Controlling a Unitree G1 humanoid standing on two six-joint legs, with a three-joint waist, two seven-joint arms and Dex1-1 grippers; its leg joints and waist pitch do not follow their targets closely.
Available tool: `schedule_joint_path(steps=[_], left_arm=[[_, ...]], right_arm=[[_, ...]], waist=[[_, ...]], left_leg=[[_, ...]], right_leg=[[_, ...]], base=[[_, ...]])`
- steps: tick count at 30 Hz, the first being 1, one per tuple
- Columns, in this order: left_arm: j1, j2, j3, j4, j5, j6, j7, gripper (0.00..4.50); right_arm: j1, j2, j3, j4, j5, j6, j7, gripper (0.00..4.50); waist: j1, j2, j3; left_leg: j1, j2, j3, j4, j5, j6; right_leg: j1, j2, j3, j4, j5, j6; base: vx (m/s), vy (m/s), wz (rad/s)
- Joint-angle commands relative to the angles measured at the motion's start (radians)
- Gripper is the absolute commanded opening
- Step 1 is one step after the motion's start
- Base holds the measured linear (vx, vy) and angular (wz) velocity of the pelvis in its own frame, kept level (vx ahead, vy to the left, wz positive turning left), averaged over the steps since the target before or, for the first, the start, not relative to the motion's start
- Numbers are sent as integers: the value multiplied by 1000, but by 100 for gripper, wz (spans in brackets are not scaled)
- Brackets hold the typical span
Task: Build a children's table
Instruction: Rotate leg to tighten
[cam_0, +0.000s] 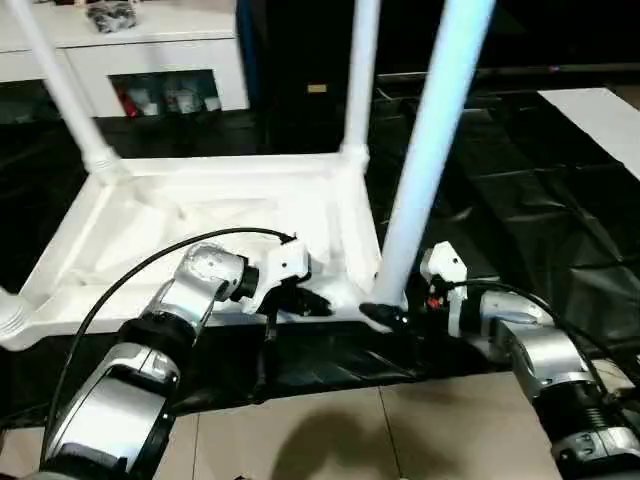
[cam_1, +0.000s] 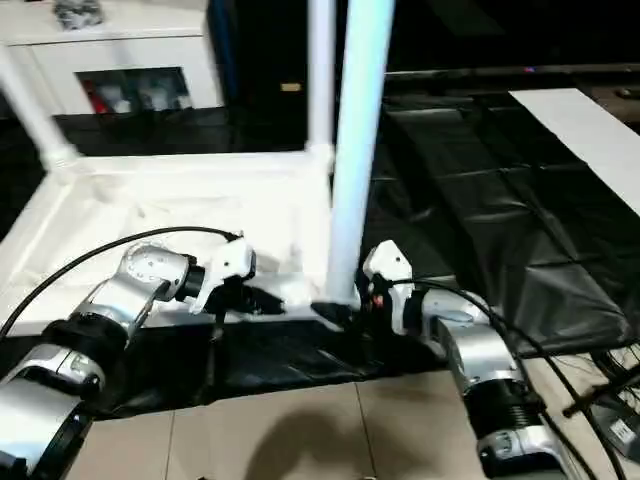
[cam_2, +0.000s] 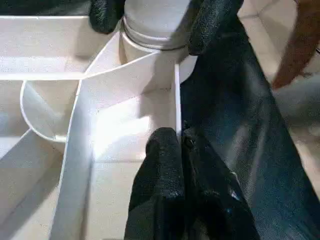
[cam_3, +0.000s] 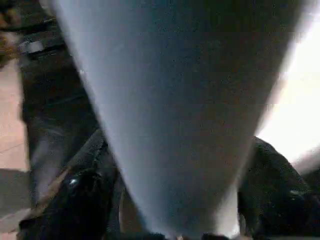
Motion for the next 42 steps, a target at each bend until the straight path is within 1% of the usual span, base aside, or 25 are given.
schedule_joint_path(steps=[1, 3, 4, 6, 8, 9, 13, 20, 25, 27, 28, 29, 30, 31, 32, 33, 34, 35, 36, 37, 38, 39, 40, 41, 42], left_arm=[[-18, -7, -33, 33, 36, -21, -4, 0], [-26, -7, -32, 46, 35, -28, -14, 0], [-26, -7, -32, 46, 35, -28, -14, 0], [-33, -6, -32, 56, 35, -36, -16, 0], [-37, -7, -29, 64, 36, -41, -18, 0], [-38, -7, -27, 66, 34, -40, -19, 0], [-41, -6, -29, 80, 26, -41, -21, 0], [-53, -11, -23, 116, 30, -51, -13, 0], [-57, -9, -21, 126, 28, -52, -14, 0], [-59, -10, -18, 130, 29, -47, -2, 0], [-63, -15, -12, 138, 32, -35, 30, 0], [-66, -21, -5, 142, 32, -23, 55, 0], [-71, -32, 3, 146, 32, -7, 94, 0], [-76, -44, 11, 147, 33, 13, 138, 0], [-80, -56, 18, 146, 32, 31, 176, 0], [-82, -72, 26, 143, 31, 51, 216, 0], [-85, -96, 32, 139, 33, 79, 273, 0], [-86, -106, 32, 137, 35, 89, 295, 0], [-86, -106, 32, 137, 35, 89, 295, 0], [-80, -129, 35, 122, 33, 116, 323, 0], [-74, -146, 37, 106, 30, 138, 337, 0], [-66, -164, 35, 85, 31, 156, 355, 0], [-63, -169, 34, 79, 32, 159, 360, 0], [-57, -188, 33, 62, 35, 173, 387, 0], [-54, -197, 34, 54, 36, 180, 401, 0]], right_arm=[[-21, 21, 76, 6, 9, -5, 84, 294], [-34, 21, 80, 16, 12, -2, 100, 285], [-34, 21, 80, 16, 12, -2, 100, 269], [-42, 21, 84, 24, 10, -1, 113, 262], [-45, 20, 86, 29, 8, 4, 127, 240], [-45, 20, 86, 30, 8, 4, 129, 231], [-36, 19, 88, 24, 6, 15, 148, 214], [-33, 22, 87, 38, 7, 13, 152, 209], [-34, 31, 75, 45, 11, 23, 139, 209], [-32, 40, 70, 44, 12, 32, 121, 209], [-30, 55, 63, 51, 1, 29, 72, 209], [-29, 68, 55, 58, -7, 27, 28, 209], [-27, 87, 43, 70, -23, 16, -41, 208], [-30, 106, 31, 87, -41, 11, -117, 208], [-31, 124, 18, 102, -55, 4, -186, 207], [-34, 147, 2, 118, -69, -2, -268, 205], [-42, 184, -27, 142, -76, 7, -383, 204], [-45, 199, -39, 151, -75, 17, -423, 202], [-45, 199, -39, 151, -75, 17, -423, 201], [-53, 230, -57, 169, -80, 21, -509, 199], [-60, 252, -69, 184, -85, 24, -570, 199], [-70, 280, -84, 203, -86, 21, -641, 199], [-73, 287, -89, 208, -86, 20, -659, 199], [-88, 319, -106, 230, -80, 22, -722, 198], [-96, 335, -114, 241, -77, 24, -751, 198]], waist=[[-1, -5, -55], [0, -9, -56], [0, -8, -57], [2, -8, -57], [2, -10, -57], [2, -8, -57], [3, -8, -57], [3, -4, -57], [3, -2, -59], [3, -2, -59], [3, 0, -58], [2, -1, -56], [0, -3, -52], [-3, -5, -50], [-5, -5, -48], [-9, -7, -45], [-13, -8, -40], [-16, -6, -38], [-19, -6, -36], [-22, -5, -35], [-30, 1, -34], [-41, 2, -34], [-47, 1, -33], [-54, 1, -34], [-63, 2, -35]], left_leg=[[16, 27, -7, -58, -229, 74], [13, 26, -7, -57, -216, 77], [13, 26, -7, -57, -212, 77], [12, 26, -8, -56, -204, 82], [12, 26, -8, -56, -203, 82], [12, 26, -8, -56, -202, 80], [13, 26, -8, -56, -202, 80], [14, 26, -8, -56, -215, 74], [13, 25, -8, -55, -208, 78], [13, 25, -9, -55, -209, 78], [14, 25, -9, -56, -212, 77], [14, 25, -8, -58, -225, 70], [15, 25, -9, -60, -250, 58], [19, 24, -9, -62, -280, 39], [20, 23, -10, -63, -292, 31], [22, 21, -13, -65, -314, 17], [27, 20, -15, -66, -341, 2], [31, 18, -17, -66, -361, -3], [31, 16, -23, -69, -387, -8], [31, 15, -26, -70, -401, -7], [32, 17, -28, -75, -429, -16], [33, 17, -34, -78, -458, -25], [34, 15, -34, -78, -475, -26], [35, 14, -36, -77, -494, -22], [36, 14, -38, -78, -508, -19]], right_leg=[[45, -43, 33, -55, -146, -265], [48, -44, 32, -54, -133, -266], [49, -44, 32, -52, -131, -267], [49, -45, 32, -52, -127, -267], [49, -45, 31, -53, -133, -268], [49, -45, 31, -52, -135, -268], [49, -44, 31, -52, -133, -268], [49, -43, 30, -54, -141, -267], [50, -43, 30, -53, -124, -271], [51, -43, 30, -52, -121, -272], [50, -43, 29, -52, -126, -272], [48, -43, 30, -55, -147, -269], [46, -45, 30, -60, -200, -259], [42, -46, 31, -66, -265, -244], [40, -47, 32, -69, -301, -235], [37, -48, 32, -76, -378, -209], [29, -49, 32, -85, -458, -183], [26, -49, 29, -89, -502, -170], [27, -49, 25, -98, -571, -137], [27, -49, 23, -103, -590, -125], [25, -48, 21, -106, -596, -114], [23, -47, 18, -107, -594, -113], [21, -45, 16, -109, -597, -112], [21, -45, 14, -112, -596, -108], [20, -45, 13, -113, -585, -115]], base=[[0, 0, 0], [0, 0, 0], [0, 0, 0], [0, 0, 0], [0, 0, 0], [0, 0, 0], [0, 0, 0], [0, 0, 0], [0, 0, 0], [0, 0, 0], [0, 0, 0], [0, 0, 0], [0, 0, 0], [0, 0, 0], [0, 0, 0], [0, 0, 0], [-54, -3, -2], [-54, -3, -2], [-54, 8, -6], [0, 0, 0], [0, 0, 0], [0, 0, 0], [0, 0, 0], [0, 0, 0], [0, 0, 0]])
